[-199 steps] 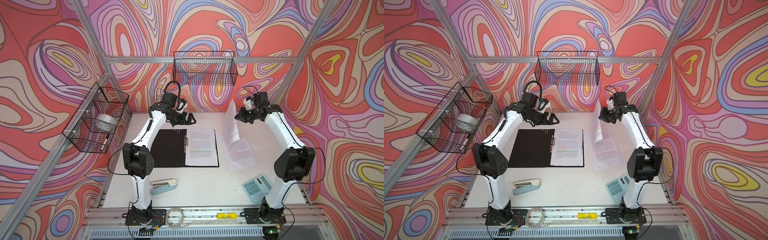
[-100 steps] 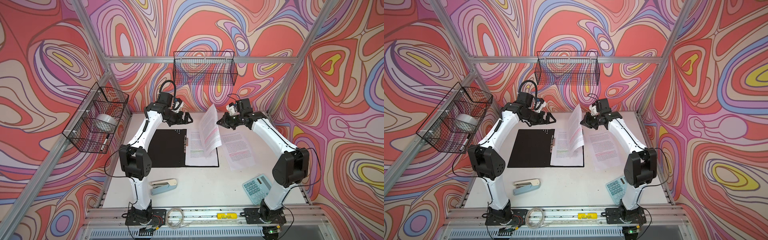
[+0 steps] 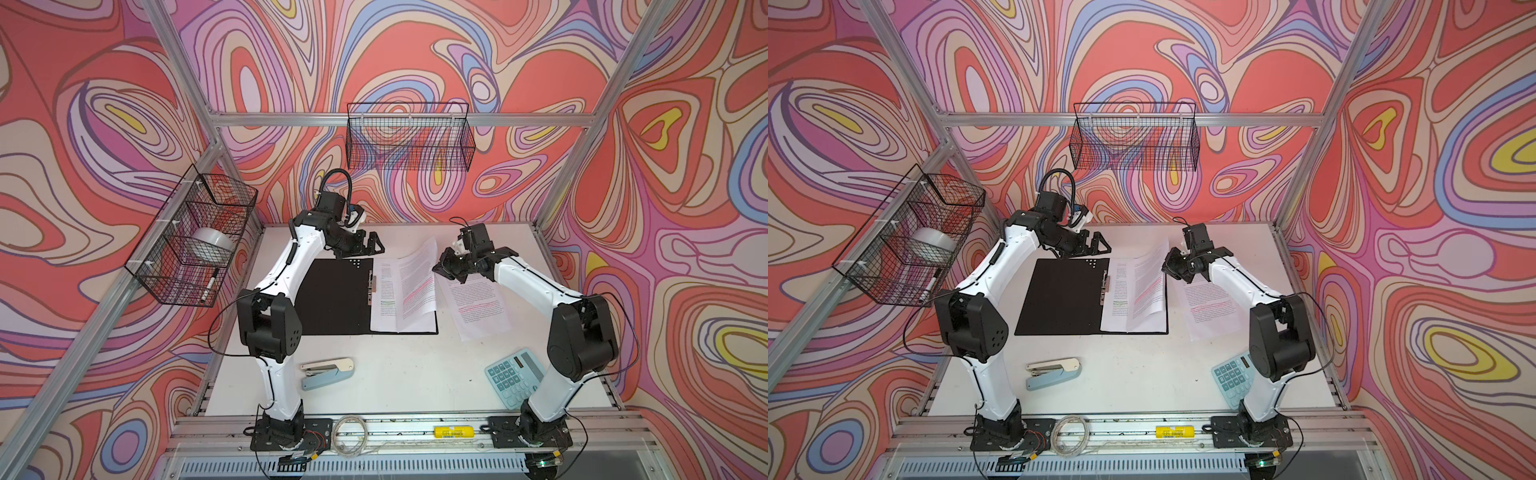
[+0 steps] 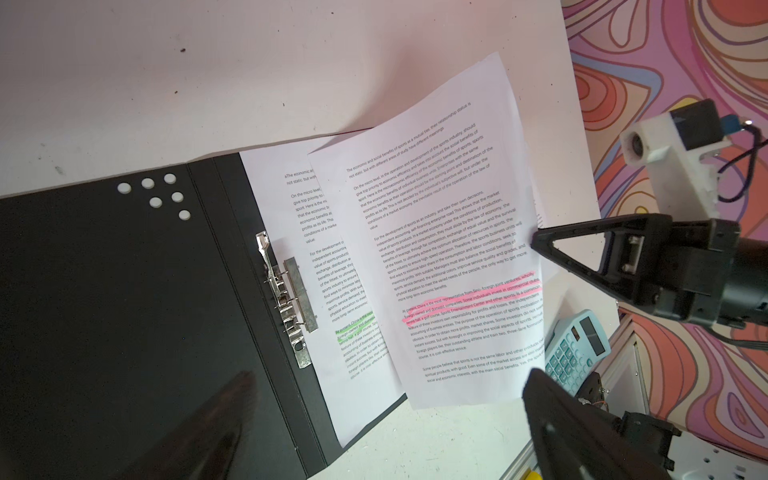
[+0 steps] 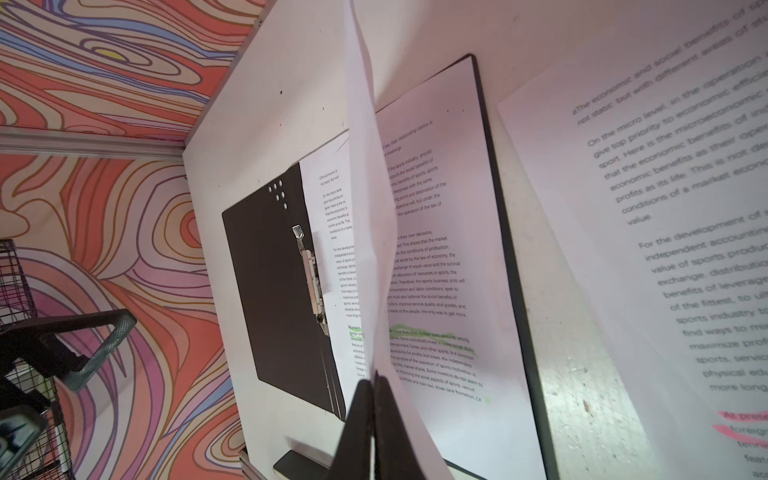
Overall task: Put the files into the folder
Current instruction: 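Lift the sheet and carry it over the black folder with the right gripper, then lower the sheet onto the first sheet in the folder with the right gripper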
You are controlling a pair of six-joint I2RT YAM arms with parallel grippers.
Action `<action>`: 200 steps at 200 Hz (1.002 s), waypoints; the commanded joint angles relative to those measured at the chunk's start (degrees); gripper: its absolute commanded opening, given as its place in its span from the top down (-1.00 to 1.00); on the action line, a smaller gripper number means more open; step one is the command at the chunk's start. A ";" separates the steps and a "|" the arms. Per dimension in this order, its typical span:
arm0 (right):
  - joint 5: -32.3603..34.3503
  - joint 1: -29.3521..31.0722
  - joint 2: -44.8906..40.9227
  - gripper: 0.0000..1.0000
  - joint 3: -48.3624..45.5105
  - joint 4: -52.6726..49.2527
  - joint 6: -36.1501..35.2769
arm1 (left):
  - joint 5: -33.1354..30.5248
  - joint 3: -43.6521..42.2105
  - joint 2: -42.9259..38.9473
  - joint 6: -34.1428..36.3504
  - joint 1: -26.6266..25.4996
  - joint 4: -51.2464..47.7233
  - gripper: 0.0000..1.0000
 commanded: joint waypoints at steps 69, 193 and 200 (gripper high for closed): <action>8.09 2.25 4.55 1.00 -2.15 -3.33 0.46 | 1.99 -1.18 -1.84 -0.48 0.36 0.26 -1.00; 13.10 6.01 8.37 0.37 0.79 -6.50 -1.11 | 2.38 -1.89 -2.23 -0.77 0.29 0.61 -1.00; 13.17 6.16 8.20 0.37 0.87 -6.80 -1.29 | 2.40 -1.97 -2.27 -0.77 0.29 0.65 -1.00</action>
